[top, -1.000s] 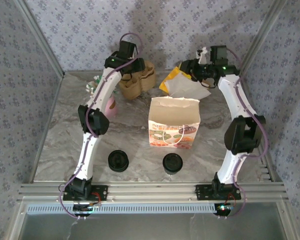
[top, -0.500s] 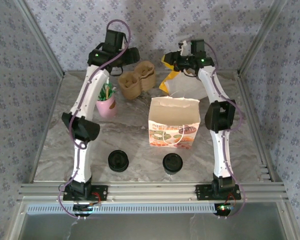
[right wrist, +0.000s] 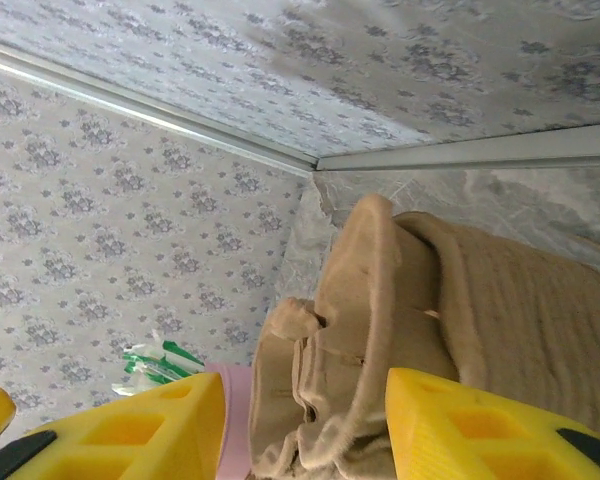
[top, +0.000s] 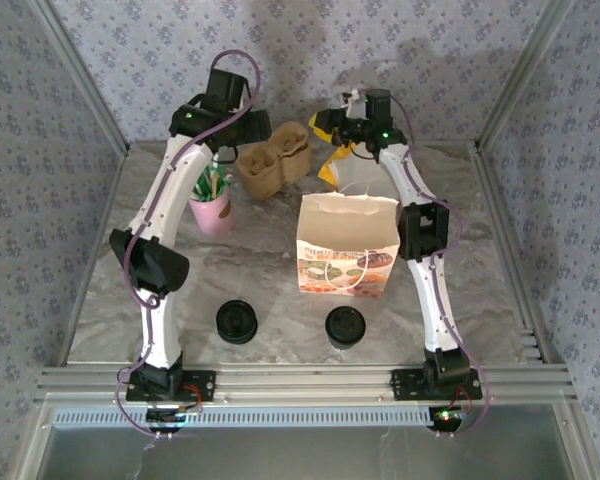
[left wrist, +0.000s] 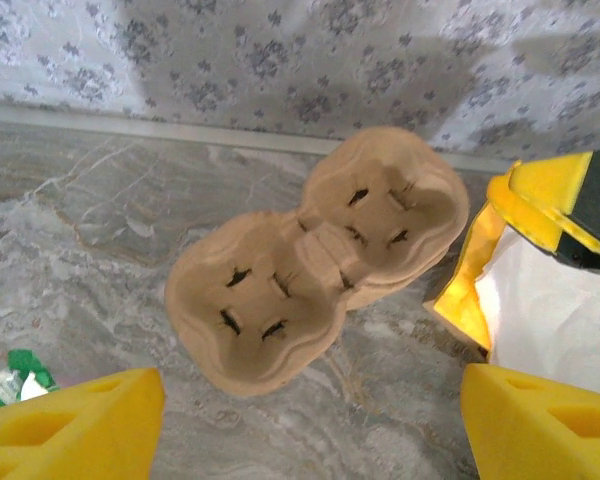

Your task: Pack the takeout coffee

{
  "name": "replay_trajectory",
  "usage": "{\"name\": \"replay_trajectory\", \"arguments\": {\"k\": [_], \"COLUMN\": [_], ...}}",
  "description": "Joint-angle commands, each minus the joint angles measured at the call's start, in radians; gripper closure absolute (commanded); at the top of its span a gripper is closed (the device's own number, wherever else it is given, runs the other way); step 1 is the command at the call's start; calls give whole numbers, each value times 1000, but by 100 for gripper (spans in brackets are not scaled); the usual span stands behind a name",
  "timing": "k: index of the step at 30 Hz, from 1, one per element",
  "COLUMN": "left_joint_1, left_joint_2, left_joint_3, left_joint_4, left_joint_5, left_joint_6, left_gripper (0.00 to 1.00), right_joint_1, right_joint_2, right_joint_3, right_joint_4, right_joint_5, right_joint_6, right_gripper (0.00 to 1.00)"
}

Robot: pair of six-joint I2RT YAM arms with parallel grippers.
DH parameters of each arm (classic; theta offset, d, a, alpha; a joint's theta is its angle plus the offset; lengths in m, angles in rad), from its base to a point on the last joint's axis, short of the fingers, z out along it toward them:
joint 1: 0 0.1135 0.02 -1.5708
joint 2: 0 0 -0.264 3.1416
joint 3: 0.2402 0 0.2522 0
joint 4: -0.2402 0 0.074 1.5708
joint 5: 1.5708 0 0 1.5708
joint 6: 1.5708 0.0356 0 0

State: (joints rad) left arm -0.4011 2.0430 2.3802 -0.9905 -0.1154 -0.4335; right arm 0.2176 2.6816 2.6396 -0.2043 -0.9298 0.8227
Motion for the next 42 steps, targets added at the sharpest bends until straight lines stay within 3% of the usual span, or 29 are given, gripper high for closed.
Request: {"name": "replay_trajectory", "arguments": {"k": [1, 13, 20, 42], "left_joint_1": [-2, -2, -2, -1], "left_joint_2": [-53, -43, -40, -44], "left_joint_3": [10, 17, 17, 30], "left_joint_4": [-26, -35, -37, -66], "left_joint_5": [-14, 5, 8, 2], "left_joint_6": [19, 19, 25, 51], "left_gripper": [22, 22, 22, 21], "right_joint_1": [35, 46, 48, 110], "right_joint_2": [23, -2, -77, 12], "right_joint_3": [39, 26, -66, 3], "right_joint_4": [50, -33, -14, 8], "right_joint_5": [31, 113, 203, 263], "right_joint_6": [-16, -99, -134, -96], "right_gripper": [51, 53, 53, 55]}}
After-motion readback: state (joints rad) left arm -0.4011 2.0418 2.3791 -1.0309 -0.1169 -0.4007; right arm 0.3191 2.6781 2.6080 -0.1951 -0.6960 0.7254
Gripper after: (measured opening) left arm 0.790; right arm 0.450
